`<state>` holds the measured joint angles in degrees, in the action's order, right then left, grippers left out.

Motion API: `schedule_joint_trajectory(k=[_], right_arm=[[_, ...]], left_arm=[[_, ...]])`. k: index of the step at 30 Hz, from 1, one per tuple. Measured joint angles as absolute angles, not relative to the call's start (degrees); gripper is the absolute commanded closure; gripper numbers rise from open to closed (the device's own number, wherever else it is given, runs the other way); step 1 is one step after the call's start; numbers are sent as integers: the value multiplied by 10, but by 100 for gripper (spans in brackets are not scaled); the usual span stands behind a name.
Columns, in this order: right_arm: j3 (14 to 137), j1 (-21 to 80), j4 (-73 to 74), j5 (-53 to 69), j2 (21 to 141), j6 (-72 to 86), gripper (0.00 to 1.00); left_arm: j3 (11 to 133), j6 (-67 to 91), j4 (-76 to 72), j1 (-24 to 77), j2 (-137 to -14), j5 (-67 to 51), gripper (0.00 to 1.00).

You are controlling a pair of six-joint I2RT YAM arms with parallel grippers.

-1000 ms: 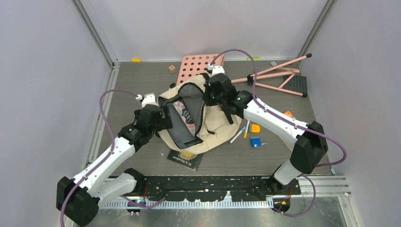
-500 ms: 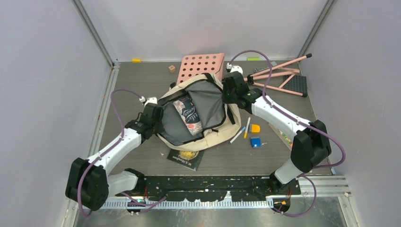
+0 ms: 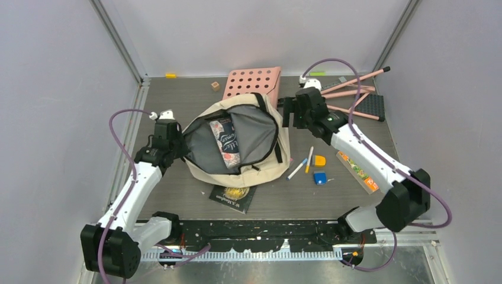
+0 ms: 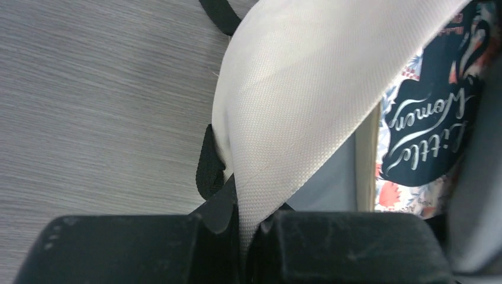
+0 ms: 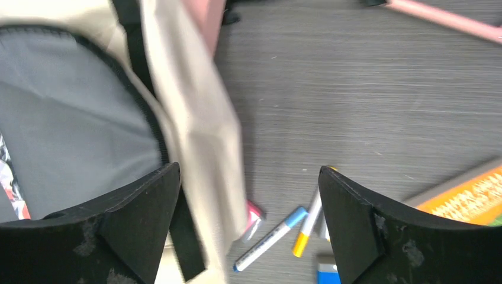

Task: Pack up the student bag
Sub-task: Adjust the student bag at the center of the board.

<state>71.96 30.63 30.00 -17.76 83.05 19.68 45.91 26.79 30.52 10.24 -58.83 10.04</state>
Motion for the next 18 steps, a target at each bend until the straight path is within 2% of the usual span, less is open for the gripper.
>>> schedule_joint_trajectory(k=[5,10,11,13,14,16,18], right_arm=[[701,253,319,-219,747,200,0],[636,165,326,-263,718,209,0],[624,149,329,-269,724,211,0],[599,118,336,-283,744,216,0],[592,108,340,-289,755,217,0],[584,88,350,-301,788,224,0],[582,78,356,-312,822,231,0]], left_arm=[[479,270,336,89,-585,75,87],[525,258,367,84,-589,52,72],[537,250,374,83,-592,48,66],[563,234,390,83,-601,43,34],[573,224,398,83,-605,41,23],[587,207,413,83,-608,38,8],[593,190,424,83,-607,38,2]])
